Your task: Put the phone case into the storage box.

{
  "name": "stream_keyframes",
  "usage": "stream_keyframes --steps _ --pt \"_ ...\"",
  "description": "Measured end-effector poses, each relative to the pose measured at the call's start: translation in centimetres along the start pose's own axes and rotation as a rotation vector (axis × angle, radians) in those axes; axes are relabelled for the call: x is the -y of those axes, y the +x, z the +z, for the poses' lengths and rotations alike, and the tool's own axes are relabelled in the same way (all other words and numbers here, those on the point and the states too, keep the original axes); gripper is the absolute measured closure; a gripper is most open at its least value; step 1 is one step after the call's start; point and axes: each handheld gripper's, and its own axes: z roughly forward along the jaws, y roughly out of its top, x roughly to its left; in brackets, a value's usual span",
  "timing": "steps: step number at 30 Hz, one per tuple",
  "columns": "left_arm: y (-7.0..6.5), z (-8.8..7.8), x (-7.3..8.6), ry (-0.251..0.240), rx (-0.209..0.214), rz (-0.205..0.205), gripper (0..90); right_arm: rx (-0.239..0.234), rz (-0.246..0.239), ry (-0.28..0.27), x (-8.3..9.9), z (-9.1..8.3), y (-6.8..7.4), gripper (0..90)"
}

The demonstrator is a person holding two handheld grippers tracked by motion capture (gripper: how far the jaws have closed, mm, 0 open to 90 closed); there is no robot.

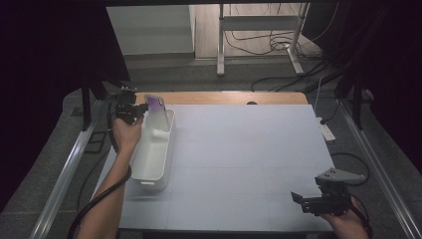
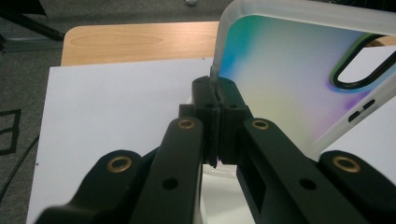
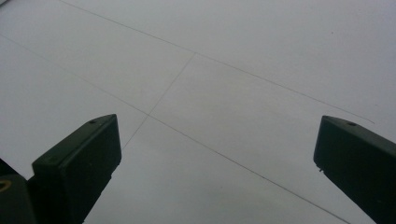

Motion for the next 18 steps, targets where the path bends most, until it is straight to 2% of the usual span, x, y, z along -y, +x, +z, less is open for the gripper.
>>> stream_keyframes --steps 18 --pt "-0.3 2.3 0.1 0.042 -0.042 -0.012 88.3 -0.006 -0.005 0.0 0.0 0.0 0.1 1.1"
